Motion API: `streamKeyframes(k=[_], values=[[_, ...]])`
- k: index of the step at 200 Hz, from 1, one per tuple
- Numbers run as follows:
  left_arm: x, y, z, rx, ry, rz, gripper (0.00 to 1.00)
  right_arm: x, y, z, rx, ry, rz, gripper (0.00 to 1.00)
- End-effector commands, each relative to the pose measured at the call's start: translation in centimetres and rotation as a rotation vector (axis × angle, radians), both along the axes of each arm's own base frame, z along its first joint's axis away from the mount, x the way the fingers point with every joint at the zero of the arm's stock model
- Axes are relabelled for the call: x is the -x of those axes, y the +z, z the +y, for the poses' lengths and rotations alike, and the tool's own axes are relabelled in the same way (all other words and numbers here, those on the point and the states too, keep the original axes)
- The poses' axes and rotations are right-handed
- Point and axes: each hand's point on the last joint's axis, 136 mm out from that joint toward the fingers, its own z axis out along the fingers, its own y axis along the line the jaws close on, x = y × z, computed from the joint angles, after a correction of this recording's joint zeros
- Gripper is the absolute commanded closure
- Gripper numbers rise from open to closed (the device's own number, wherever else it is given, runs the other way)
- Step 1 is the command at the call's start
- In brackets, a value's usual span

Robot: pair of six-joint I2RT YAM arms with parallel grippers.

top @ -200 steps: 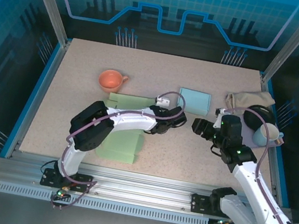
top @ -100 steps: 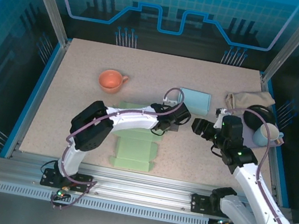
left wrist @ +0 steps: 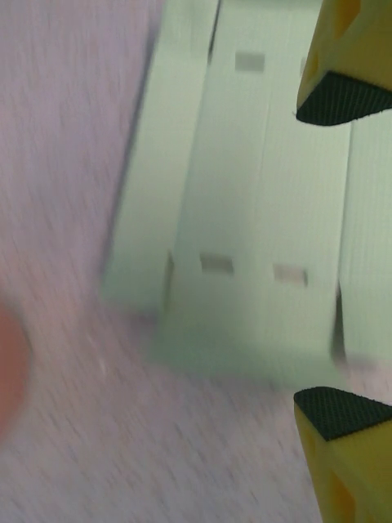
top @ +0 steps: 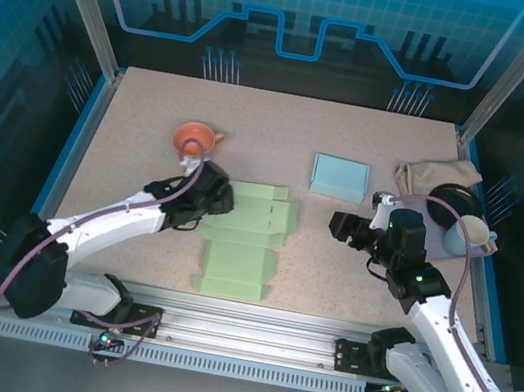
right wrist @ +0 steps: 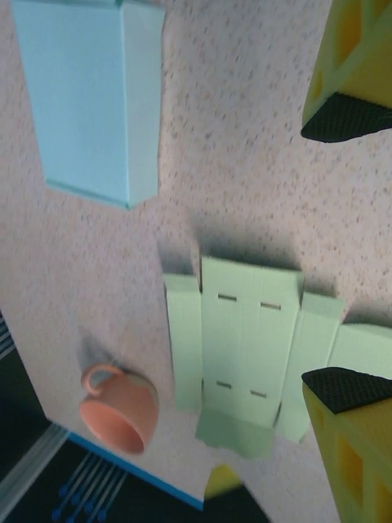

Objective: Fold the paper box

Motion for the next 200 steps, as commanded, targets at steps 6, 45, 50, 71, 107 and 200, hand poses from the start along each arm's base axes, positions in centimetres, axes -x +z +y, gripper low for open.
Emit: streamKeyframes(k=[6, 45, 50, 71, 107, 200], values=[[0.0, -1.2, 1.5, 0.042, 0.013, -0.012, 0.09, 0.3, 1.2, 2.3, -0.026, 0.103, -0.047, 0.24], [-2.3, -3.3, 2.4, 0.053, 0.017, 0.025, 0.11, 0.3, 1.1, 3.9, -0.021, 0.153, -0.034, 0.25], [-2.6, -3.7, 2.4, 0.059, 0.009, 0.025, 0.12, 0.3, 1.2, 4.0, -0.019, 0.154, -0.037, 0.25], [-3.6, -5.0, 1.7, 0.107, -0.031, 0.025, 0.21, 0.4, 1.1, 4.4, -0.009, 0.164, -0.036, 0.25], [-4.2, -5.5, 0.4, 0.156, -0.118, -0.001, 0.88, 0.2, 0.6, 5.2, 0.025, 0.188, -0.024, 0.25], [-2.6, 6.8, -7.4, 0.039, -0.545, -0.624, 1.00, -2.0, 4.1, 11.9, 0.523, 0.688, -0.326, 0.26]])
